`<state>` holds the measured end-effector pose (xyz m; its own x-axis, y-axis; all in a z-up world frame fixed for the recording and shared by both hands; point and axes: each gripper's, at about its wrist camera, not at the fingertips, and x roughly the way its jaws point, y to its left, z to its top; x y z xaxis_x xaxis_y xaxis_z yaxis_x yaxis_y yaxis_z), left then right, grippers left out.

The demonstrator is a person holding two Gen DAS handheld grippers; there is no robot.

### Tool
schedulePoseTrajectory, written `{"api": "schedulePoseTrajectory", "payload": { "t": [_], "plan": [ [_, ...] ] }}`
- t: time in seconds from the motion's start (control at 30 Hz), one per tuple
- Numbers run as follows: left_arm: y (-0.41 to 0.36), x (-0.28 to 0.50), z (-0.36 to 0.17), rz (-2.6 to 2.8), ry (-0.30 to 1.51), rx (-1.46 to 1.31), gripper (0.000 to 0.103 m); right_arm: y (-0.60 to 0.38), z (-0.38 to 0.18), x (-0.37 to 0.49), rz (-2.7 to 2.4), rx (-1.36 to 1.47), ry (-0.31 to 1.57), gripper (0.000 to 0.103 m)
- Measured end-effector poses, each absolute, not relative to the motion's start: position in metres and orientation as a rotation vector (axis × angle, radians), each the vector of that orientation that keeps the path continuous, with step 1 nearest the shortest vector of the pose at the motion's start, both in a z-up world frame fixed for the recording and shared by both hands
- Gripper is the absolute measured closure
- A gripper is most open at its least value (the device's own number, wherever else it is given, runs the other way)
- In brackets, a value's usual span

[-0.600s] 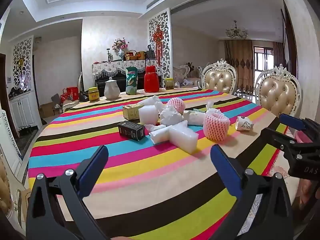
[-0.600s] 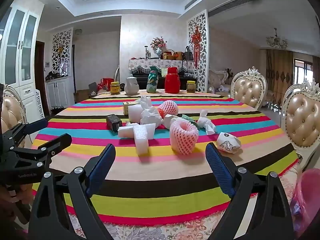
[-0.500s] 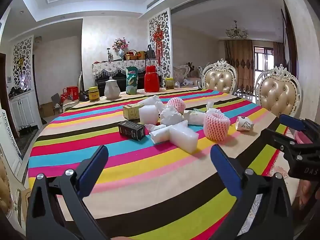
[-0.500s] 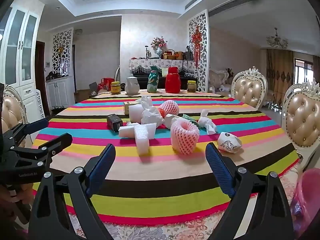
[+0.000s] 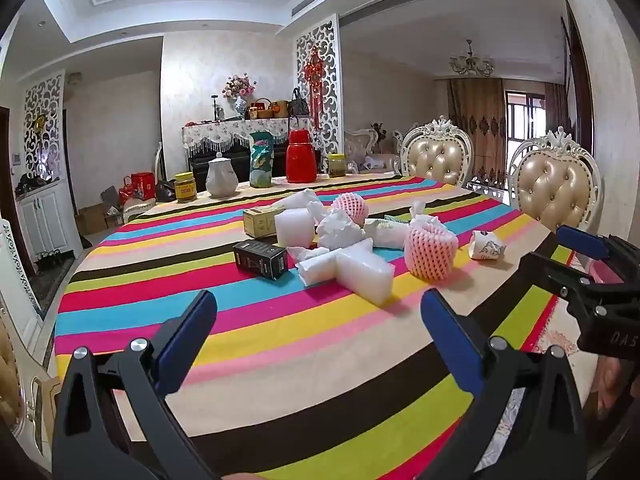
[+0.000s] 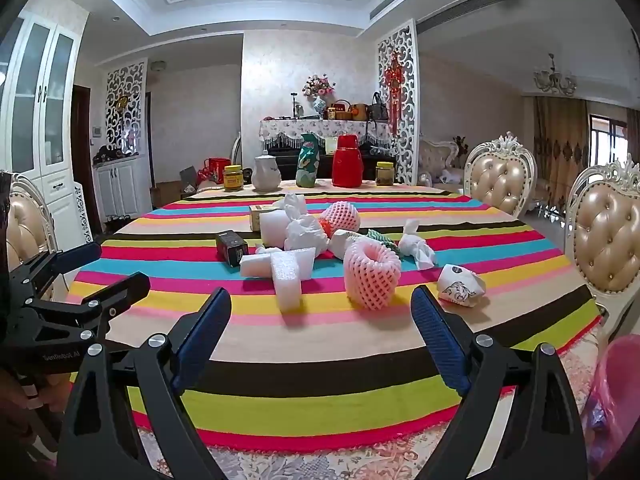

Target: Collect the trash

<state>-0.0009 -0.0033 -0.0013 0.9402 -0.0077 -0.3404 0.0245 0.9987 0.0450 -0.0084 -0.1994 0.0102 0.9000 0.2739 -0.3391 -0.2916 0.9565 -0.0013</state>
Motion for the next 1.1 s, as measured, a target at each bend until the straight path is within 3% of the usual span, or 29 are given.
{"api": "schedulePoseTrajectory", "payload": {
  "t": [1.1],
  "plan": [
    [-0.0020, -0.0025, -0.0043, -0.020, 0.362, 0.040, 0.004, -0.2010, 0.0066, -0.0074, 0.323, -0.034, 0.335, 0.017]
  ]
}}
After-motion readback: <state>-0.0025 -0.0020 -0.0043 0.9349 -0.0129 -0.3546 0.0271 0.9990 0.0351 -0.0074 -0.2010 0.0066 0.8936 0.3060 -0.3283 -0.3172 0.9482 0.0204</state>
